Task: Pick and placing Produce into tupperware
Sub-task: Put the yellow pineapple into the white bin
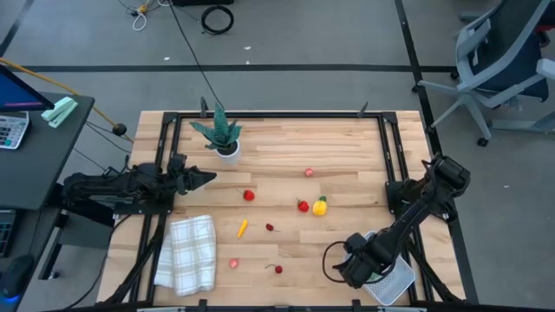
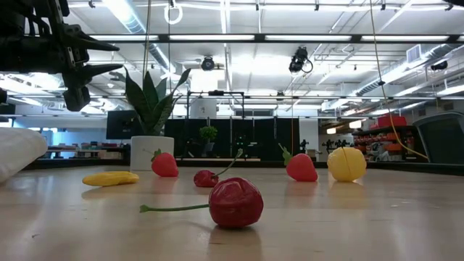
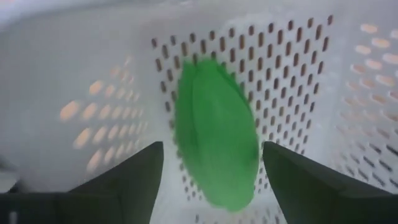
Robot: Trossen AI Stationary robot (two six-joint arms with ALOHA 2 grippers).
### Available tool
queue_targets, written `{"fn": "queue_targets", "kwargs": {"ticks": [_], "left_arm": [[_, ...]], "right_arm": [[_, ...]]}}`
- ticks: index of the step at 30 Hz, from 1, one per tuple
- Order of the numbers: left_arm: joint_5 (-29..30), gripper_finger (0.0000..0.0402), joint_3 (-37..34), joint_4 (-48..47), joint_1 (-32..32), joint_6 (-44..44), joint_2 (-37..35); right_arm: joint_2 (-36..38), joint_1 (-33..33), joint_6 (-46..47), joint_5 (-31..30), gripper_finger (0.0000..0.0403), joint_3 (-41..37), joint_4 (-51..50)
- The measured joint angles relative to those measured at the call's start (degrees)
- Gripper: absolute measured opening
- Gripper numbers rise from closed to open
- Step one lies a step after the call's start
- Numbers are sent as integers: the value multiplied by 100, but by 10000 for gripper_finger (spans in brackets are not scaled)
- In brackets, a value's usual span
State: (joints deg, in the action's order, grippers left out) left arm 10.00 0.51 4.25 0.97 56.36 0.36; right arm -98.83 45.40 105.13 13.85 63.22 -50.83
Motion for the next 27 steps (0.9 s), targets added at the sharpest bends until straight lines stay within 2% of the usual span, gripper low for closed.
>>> {"fn": "queue_targets", "kwargs": {"ticks": [6, 11, 14, 17, 21, 23, 27], "left_arm": [[0, 132, 0, 0, 0, -5, 0], [0, 128, 0, 0, 0, -8, 0], [1, 130, 0, 0, 0, -14, 2], [2, 133, 0, 0, 0, -18, 2], [2, 134, 0, -2, 0, -16, 0], [2, 132, 0, 0, 0, -16, 1], [2, 127, 0, -2, 0, -16, 1]], "right_arm": [[0, -237, -403, -105, 277, 534, -39], [0, -450, -974, -305, 270, 1296, -714], [0, -574, -1256, -765, 266, 1833, -1497], [4, -707, -1568, -1555, 264, 2329, -2319], [4, -935, -2691, -2649, 264, 2771, -2861], [4, -1139, -2887, -2815, 266, 2859, -2868], [5, -1727, -2657, -2632, 269, 2827, -2857]]}}
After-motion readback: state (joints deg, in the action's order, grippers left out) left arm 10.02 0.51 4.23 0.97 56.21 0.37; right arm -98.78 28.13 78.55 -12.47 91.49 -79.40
